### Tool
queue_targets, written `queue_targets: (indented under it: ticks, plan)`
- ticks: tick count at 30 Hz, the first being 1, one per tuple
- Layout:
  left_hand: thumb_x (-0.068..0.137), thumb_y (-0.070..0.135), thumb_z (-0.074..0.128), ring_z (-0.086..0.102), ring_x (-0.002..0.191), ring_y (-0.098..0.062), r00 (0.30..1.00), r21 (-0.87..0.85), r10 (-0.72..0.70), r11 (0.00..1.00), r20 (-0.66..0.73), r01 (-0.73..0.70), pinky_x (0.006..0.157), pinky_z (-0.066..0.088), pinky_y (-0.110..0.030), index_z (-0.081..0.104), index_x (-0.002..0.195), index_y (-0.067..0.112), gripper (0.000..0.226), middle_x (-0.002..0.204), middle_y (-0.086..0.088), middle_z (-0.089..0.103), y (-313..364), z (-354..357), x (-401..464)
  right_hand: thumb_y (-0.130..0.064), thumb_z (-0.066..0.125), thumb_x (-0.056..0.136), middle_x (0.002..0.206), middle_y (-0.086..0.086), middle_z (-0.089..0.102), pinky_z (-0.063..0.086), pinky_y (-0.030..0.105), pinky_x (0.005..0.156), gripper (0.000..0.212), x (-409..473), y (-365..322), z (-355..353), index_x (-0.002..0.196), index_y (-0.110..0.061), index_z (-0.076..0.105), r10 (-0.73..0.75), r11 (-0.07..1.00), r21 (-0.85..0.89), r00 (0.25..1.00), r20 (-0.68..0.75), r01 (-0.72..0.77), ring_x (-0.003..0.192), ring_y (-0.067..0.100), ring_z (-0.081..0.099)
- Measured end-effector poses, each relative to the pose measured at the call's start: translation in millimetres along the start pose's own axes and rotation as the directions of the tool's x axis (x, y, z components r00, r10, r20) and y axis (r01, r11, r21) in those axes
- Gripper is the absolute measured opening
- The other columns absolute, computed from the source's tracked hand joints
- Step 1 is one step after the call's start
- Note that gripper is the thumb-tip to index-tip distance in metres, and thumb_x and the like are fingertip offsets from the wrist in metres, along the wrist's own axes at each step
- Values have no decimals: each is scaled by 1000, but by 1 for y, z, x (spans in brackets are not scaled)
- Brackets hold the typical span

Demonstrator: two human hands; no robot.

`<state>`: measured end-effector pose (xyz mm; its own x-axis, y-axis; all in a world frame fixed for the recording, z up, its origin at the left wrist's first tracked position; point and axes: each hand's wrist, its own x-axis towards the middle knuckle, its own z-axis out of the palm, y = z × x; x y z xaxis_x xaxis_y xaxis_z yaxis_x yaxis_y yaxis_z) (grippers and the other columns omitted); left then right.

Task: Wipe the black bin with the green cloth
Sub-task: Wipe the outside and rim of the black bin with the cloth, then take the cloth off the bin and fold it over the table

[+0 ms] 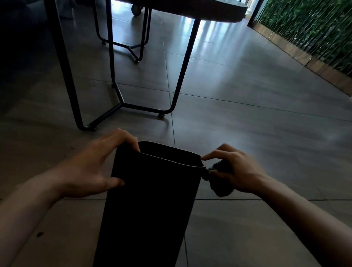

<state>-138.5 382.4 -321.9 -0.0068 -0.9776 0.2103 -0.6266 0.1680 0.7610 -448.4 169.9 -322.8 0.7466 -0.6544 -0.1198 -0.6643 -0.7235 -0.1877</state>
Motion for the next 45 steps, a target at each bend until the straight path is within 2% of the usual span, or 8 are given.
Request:
queue_targets:
  ticks: [5, 9, 14, 18, 25, 28, 32, 45]
  plan:
    - [61, -9, 87, 45, 138, 2, 999, -25, -30, 999, 37, 30, 116, 36, -29, 54, 108, 28, 68, 129, 11, 60, -7, -10, -9, -42, 64, 99, 132, -15, 53, 47, 29, 70, 31, 17, -19, 0, 127, -53, 60, -124, 987, -96, 992, 29, 126, 105, 17, 62]
    - [63, -3, 89, 47, 135, -2, 999, 6, -50, 999, -11, 50, 114, 38, -30, 55, 108, 30, 65, 131, 11, 56, -16, -18, -17, -42, 61, 101, 123, -13, 60, 46, 29, 70, 21, 16, -28, -1, 121, -42, 66, -184, 977, -106, 983, -1, 182, 99, 18, 63]
    - [64, 54, 86, 49, 128, 6, 973, -18, -191, 982, -126, 190, 102, 47, -33, 54, 108, 37, 57, 133, 20, 51, -25, -19, -19, -48, 57, 100, 115, -12, 62, 49, 33, 69, 20, 6, -45, -4, 116, -39, 67, -234, 969, -88, 972, -21, 232, 93, 17, 62]
    - [56, 71, 81, 52, 122, 1, 944, -78, -296, 955, -147, 288, 96, 50, -34, 52, 110, 39, 69, 132, 30, 48, -27, -20, -17, -55, 52, 99, 108, -14, 59, 42, 29, 65, 22, 3, -65, -6, 112, -43, 66, -254, 963, -101, 966, -52, 248, 87, 15, 61]
    - [44, 61, 85, 33, 133, 18, 965, -176, -250, 956, -79, 233, 109, 33, -24, 51, 111, 42, 77, 152, 31, 33, -18, -17, -17, -57, 50, 99, 104, -17, 56, 42, 29, 63, 22, -16, -91, -9, 112, -45, 63, -279, 952, -169, 950, -142, 254, 85, 9, 54]
    - [40, 59, 90, 28, 144, 5, 975, -85, -212, 975, -71, 206, 116, 28, -26, 50, 115, 45, 86, 156, 27, 26, -17, -12, -15, -54, 46, 98, 101, -12, 58, 43, 31, 57, 23, -25, -96, -6, 107, -43, 64, -292, 938, -250, 938, -189, 241, 87, 13, 59]
    - [39, 53, 97, 20, 145, 6, 984, 65, -178, 982, 1, 177, 108, 25, -16, 44, 125, 49, 101, 156, 29, 16, -23, -2, -14, -45, 67, 92, 94, -7, 60, 31, 28, 53, 11, -30, -101, 10, 97, -36, 66, -267, 915, -361, 939, -216, 177, 74, 18, 59]
    - [40, 64, 92, 20, 151, -16, 971, 271, -214, 946, 104, 179, 114, 41, -46, 24, 146, 57, 126, 159, 32, -7, -35, 4, -12, -34, 80, 83, 93, 2, 64, 37, 33, 53, 19, -36, -133, 40, 98, -27, 71, -134, 915, -403, 961, -242, 26, 74, 25, 64]
